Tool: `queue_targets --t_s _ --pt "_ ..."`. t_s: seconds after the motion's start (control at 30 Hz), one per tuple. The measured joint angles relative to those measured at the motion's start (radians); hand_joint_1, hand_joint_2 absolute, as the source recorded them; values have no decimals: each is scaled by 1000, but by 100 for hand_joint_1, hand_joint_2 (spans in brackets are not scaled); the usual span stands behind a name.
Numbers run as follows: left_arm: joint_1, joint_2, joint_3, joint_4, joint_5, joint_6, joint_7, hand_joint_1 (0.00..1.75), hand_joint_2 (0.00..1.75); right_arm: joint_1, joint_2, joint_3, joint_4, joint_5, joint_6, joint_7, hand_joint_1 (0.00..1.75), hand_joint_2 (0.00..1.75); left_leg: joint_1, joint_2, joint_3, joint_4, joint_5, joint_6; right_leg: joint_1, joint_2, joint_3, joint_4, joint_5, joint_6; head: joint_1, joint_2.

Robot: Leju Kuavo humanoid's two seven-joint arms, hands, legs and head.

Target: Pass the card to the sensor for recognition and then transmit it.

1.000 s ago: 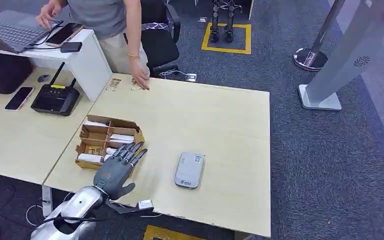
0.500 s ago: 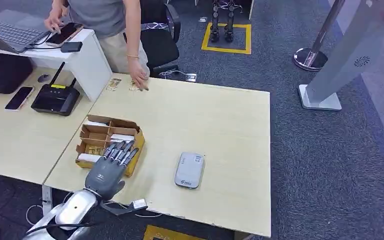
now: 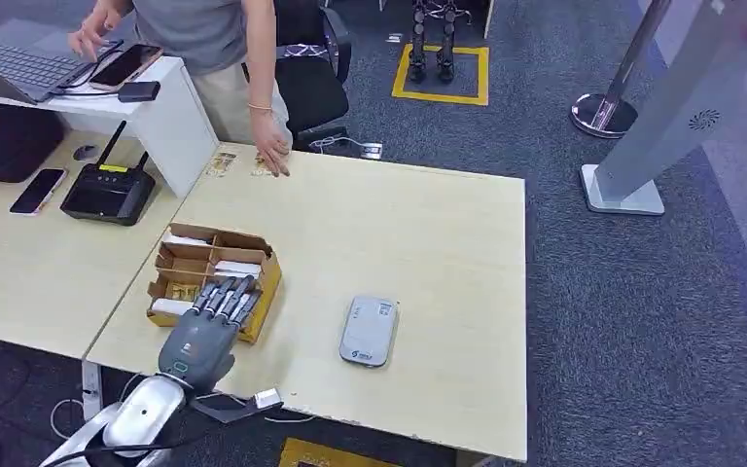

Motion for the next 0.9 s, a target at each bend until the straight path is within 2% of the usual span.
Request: queue_targets --t_s 0.1,0.2,0.33,0.63,0.9 --pt "2 1 0 0 -6 -6 32 0 175 0 0 0 0 -5 -2 0 0 175 0 0 0 0 0 0 0 0 0 0 0 0 0 0" --pt "2 20 0 0 -10 -6 104 0 175 0 0 0 0 -9 -2 2 0 175 0 0 0 0 0 0 0 0 0 0 0 0 0 0" --pt "1 40 -1 0 -13 -9 151 0 175 0 0 0 0 -10 -3 4 0 175 0 0 0 0 0 0 0 0 0 0 0 0 0 0" --pt "1 51 -1 0 -13 -15 190 0 175 0 2 0 0 -12 -3 7 0 175 0 0 0 0 0 0 0 0 0 0 0 0 0 0" --pt "-10 51 -1 0 -13 -5 164 0 175 0 2 7 0 -6 -3 4 0 175 0 0 0 0 0 0 0 0 0 0 0 0 0 0"
